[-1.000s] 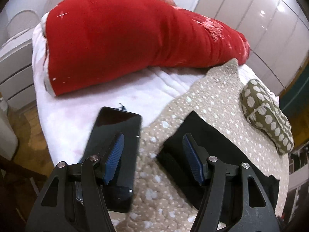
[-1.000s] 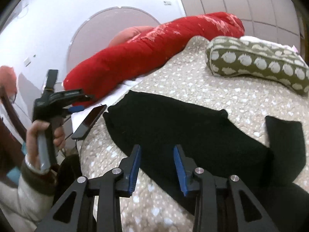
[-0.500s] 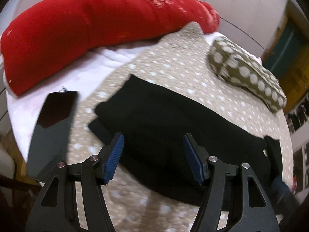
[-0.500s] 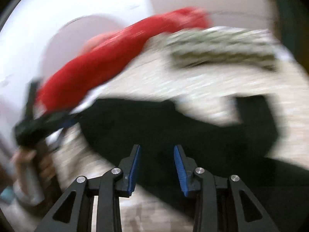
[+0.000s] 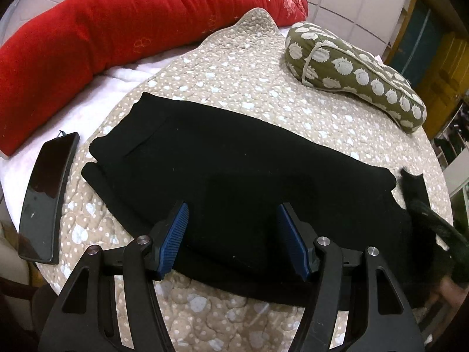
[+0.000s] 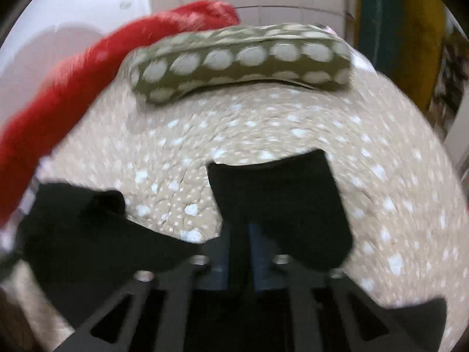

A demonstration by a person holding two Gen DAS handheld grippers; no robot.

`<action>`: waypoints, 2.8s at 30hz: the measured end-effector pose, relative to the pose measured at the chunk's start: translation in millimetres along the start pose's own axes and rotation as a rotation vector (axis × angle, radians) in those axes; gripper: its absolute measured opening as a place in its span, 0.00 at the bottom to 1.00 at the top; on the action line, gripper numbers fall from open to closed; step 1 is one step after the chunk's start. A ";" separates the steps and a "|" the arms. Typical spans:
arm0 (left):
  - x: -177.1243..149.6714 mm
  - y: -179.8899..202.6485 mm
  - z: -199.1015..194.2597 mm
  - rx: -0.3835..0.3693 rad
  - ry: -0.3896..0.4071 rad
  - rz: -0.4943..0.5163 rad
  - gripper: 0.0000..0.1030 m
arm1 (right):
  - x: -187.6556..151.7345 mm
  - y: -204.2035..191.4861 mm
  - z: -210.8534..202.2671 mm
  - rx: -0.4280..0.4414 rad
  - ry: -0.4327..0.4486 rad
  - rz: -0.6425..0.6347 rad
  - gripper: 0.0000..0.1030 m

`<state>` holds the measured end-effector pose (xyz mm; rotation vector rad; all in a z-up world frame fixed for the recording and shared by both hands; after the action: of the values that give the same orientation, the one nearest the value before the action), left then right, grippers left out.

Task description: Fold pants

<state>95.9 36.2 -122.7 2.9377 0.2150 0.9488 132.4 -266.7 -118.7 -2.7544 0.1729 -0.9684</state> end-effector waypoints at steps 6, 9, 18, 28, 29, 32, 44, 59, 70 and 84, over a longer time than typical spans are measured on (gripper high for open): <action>-3.6 -0.8 -7.4 -0.021 0.006 -0.021 0.61 | -23.2 59.2 -103.6 0.043 0.136 0.128 0.05; -5.3 0.2 -14.3 -0.055 0.010 -0.047 0.61 | -50.5 87.0 -122.9 0.108 0.119 0.233 0.05; -16.6 9.5 -29.0 -0.098 -0.017 -0.059 0.61 | -89.0 98.7 -89.0 0.266 0.072 0.474 0.20; -10.5 -12.5 -43.2 -0.074 0.019 -0.109 0.61 | -81.6 78.2 -149.4 0.288 0.155 0.310 0.04; -10.1 -14.7 -42.3 -0.071 0.018 -0.115 0.61 | -85.9 79.2 -148.7 0.278 0.144 0.302 0.04; -14.0 -14.6 -36.0 -0.073 -0.006 -0.113 0.61 | -97.4 92.5 -119.5 0.189 0.092 0.304 0.07; -12.8 -23.9 -30.5 -0.033 0.008 -0.097 0.61 | -89.1 137.7 -171.8 -0.038 0.177 0.339 0.22; -22.1 -20.6 -8.3 0.014 -0.024 -0.055 0.62 | -16.8 -81.7 -35.1 0.292 -0.027 0.036 0.22; -23.1 -20.1 -0.1 0.018 -0.022 -0.046 0.63 | -6.9 -123.7 34.4 0.223 -0.064 -0.060 0.09; -24.0 -16.5 1.8 0.048 -0.001 -0.023 0.66 | -7.6 -113.3 -10.9 0.198 0.019 -0.085 0.09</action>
<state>75.7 49.0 -139.5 2.9719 0.2745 0.9524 124.0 -157.3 -87.7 -2.5905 -0.0359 -0.9761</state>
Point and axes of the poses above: each gripper's, at about its wrist camera, not at the fingertips, and z roughly the way its jaws point, y to its right, x to its top, the point moved 10 cm from there along z, roughly the way its jaws point, and after that the axes turned 6 degrees about z, right-handed, at the moved point
